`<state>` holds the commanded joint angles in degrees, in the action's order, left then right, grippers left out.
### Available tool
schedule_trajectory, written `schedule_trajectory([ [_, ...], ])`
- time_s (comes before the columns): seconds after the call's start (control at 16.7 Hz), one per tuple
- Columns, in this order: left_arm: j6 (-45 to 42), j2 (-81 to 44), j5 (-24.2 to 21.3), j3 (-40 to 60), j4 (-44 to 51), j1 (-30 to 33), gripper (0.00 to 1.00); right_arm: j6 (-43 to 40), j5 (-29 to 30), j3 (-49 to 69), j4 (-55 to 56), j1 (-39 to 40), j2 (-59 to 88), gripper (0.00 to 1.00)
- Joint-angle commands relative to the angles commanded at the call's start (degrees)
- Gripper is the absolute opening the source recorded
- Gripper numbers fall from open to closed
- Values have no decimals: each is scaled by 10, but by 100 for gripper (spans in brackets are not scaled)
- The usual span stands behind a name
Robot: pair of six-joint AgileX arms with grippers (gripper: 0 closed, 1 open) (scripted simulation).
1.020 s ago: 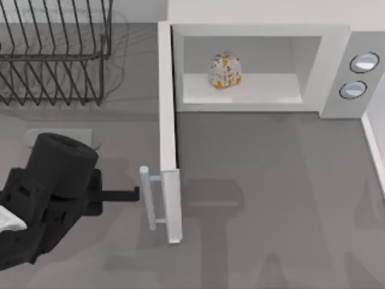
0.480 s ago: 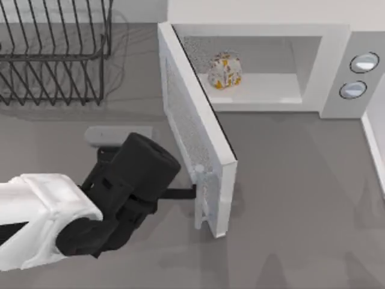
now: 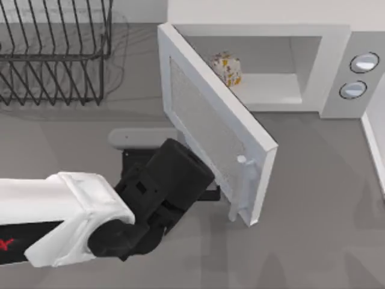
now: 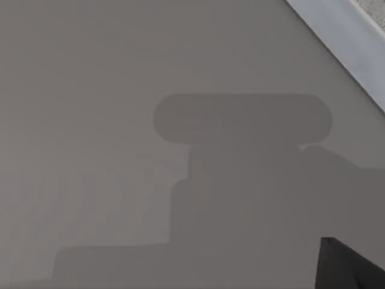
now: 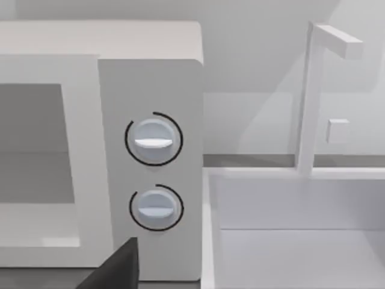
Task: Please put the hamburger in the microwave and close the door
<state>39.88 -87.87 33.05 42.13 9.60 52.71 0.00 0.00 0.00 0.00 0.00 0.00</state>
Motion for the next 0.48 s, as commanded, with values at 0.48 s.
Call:
schedule_trajectory([
  [0.48,88,-149,43,182,80,86,0,0,0,0,0,0,0,100],
])
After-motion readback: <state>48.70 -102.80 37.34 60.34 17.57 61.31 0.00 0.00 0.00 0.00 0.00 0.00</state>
